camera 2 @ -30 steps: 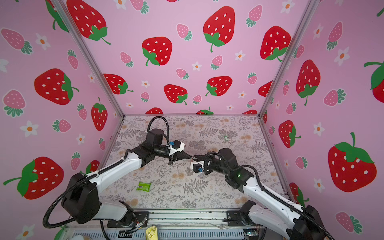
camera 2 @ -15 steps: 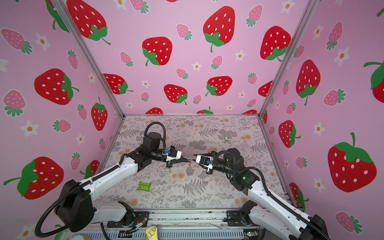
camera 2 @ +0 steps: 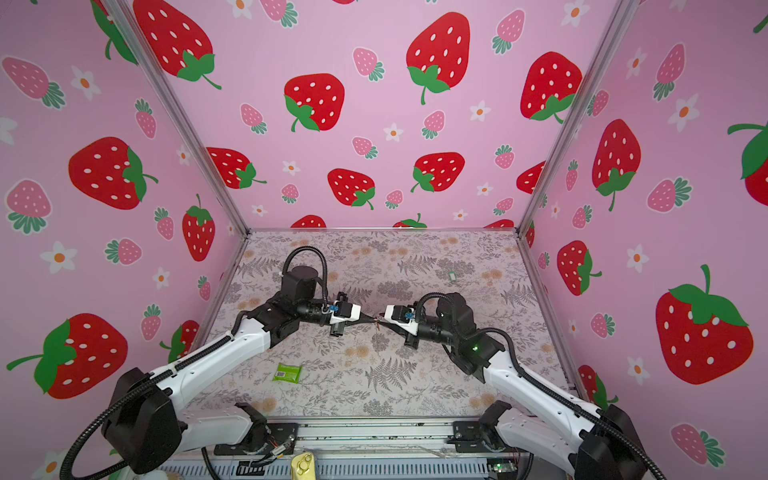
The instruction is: Put the keys on the keyring
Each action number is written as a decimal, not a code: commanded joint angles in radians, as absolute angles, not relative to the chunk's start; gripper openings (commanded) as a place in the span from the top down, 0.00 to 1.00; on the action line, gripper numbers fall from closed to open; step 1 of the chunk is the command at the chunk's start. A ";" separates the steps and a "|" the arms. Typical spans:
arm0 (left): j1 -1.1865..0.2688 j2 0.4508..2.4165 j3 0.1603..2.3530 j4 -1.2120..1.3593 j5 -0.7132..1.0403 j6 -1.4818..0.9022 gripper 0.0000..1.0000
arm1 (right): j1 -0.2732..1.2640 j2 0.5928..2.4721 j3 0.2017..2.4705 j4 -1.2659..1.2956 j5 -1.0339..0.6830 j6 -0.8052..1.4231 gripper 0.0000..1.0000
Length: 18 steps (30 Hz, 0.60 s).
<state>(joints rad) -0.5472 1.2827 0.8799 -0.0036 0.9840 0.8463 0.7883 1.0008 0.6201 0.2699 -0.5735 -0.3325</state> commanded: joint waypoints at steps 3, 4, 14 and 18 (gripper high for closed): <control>-0.555 1.264 0.876 0.022 0.982 0.867 1.00 | 0.799 1.003 0.645 0.309 -0.577 -0.326 0.82; -0.555 1.264 0.877 0.024 0.978 0.867 1.00 | 0.798 1.005 0.643 0.309 -0.577 -0.329 0.83; -0.555 1.259 0.870 0.078 0.951 0.827 1.00 | 0.801 1.014 0.648 0.278 -0.567 -0.354 0.84; -0.555 1.268 0.874 0.082 0.957 0.824 1.00 | 0.802 1.015 0.649 0.270 -0.560 -0.368 0.86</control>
